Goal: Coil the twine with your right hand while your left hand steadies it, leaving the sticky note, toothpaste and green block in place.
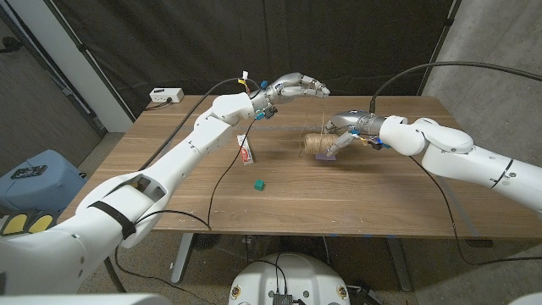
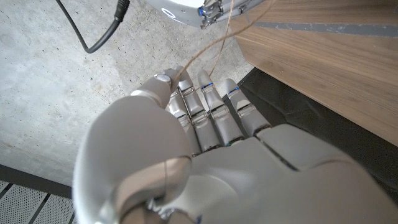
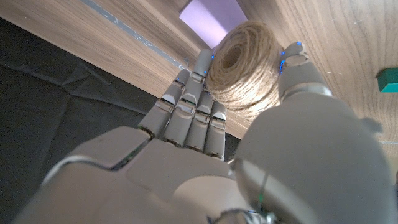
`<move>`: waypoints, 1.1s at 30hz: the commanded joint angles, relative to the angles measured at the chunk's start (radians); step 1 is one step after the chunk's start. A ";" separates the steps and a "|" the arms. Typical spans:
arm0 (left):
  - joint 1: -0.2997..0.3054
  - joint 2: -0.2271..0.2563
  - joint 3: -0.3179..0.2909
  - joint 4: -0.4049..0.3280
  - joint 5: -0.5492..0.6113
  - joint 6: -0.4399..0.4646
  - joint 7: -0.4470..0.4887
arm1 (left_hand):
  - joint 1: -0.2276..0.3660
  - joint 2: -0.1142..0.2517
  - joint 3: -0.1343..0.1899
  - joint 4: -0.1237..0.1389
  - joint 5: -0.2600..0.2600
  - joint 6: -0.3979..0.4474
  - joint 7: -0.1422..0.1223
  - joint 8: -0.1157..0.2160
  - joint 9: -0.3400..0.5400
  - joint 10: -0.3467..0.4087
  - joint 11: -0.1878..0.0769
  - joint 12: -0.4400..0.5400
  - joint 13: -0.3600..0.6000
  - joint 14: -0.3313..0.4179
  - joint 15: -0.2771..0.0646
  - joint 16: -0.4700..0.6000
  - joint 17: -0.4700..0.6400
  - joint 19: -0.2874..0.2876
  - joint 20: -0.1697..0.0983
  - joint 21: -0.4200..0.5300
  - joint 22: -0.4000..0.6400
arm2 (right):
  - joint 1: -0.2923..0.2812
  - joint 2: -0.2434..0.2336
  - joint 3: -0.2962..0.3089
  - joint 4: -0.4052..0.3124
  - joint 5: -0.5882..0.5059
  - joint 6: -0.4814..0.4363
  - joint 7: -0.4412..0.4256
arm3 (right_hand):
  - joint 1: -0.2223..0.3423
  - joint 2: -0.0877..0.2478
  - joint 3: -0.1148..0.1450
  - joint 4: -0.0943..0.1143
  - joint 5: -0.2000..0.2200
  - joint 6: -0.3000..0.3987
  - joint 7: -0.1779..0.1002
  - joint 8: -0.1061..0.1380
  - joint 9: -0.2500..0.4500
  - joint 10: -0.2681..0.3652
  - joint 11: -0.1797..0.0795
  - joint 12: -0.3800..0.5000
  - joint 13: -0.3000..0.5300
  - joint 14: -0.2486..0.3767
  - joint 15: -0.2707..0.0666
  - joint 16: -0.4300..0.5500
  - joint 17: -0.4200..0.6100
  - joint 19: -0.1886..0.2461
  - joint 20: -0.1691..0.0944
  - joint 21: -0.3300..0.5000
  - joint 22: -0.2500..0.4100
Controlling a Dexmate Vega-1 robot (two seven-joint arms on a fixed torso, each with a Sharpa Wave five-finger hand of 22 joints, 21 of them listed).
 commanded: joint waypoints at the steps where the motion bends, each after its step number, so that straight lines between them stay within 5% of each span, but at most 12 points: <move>1: -0.023 -0.010 0.000 0.043 0.010 -0.025 0.010 | 0.000 0.003 -0.007 0.000 0.006 -0.001 0.003 0.003 0.003 0.005 -0.003 -0.003 0.004 -0.004 0.000 -0.001 0.002 -0.005 0.004 0.000 0.004 | -0.017 -0.017 0.014 -0.042 0.005 0.044 -0.020 | 0.160 0.167 -0.002 0.000 0.005 0.204 -0.193 0.007 0.005 0.157 -0.153 0.003 0.004 0.009 -0.123 -0.001 0.003 0.011 -0.083 -0.005 0.003; 33: -0.047 -0.039 0.002 0.112 0.008 -0.037 0.006 | -0.001 0.003 -0.007 0.001 0.007 -0.001 0.004 0.003 0.003 0.009 -0.002 -0.011 0.010 -0.002 0.000 -0.003 0.002 -0.007 0.005 -0.001 0.004 | -0.035 -0.024 0.041 -0.053 0.025 0.078 -0.042 | 0.160 0.170 -0.007 0.001 0.005 0.206 -0.195 0.007 0.005 0.161 -0.155 -0.001 0.005 0.014 -0.123 -0.010 0.008 0.012 -0.083 -0.005 0.003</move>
